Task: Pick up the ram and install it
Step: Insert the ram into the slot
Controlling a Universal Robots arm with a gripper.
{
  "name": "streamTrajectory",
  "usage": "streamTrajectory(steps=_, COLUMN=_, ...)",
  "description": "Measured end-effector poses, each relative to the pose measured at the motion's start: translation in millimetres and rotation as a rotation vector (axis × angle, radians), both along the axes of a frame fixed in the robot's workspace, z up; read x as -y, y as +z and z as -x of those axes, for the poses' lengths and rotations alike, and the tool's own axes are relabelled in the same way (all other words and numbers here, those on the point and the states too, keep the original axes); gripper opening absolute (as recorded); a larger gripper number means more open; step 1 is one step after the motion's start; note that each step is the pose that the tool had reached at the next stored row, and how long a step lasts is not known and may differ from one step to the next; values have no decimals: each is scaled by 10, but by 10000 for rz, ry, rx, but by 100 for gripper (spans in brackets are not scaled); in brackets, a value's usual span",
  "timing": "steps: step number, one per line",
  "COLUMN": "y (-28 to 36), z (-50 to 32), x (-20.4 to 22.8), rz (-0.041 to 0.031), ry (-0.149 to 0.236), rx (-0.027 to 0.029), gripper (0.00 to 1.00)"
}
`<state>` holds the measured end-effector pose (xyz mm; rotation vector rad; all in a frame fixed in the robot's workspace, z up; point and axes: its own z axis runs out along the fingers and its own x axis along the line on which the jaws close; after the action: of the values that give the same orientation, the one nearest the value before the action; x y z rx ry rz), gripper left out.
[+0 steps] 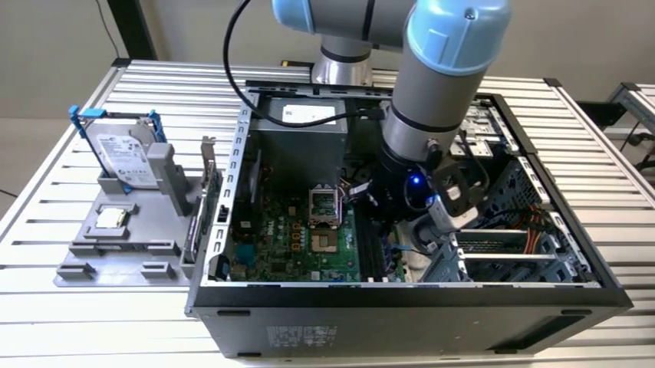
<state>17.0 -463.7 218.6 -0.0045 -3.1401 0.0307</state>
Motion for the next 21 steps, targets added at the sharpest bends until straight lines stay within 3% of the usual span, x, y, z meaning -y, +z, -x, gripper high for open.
streamTrajectory(steps=21, y=-53, z=4, x=-11, rz=5, ry=1, rx=1, gripper=0)
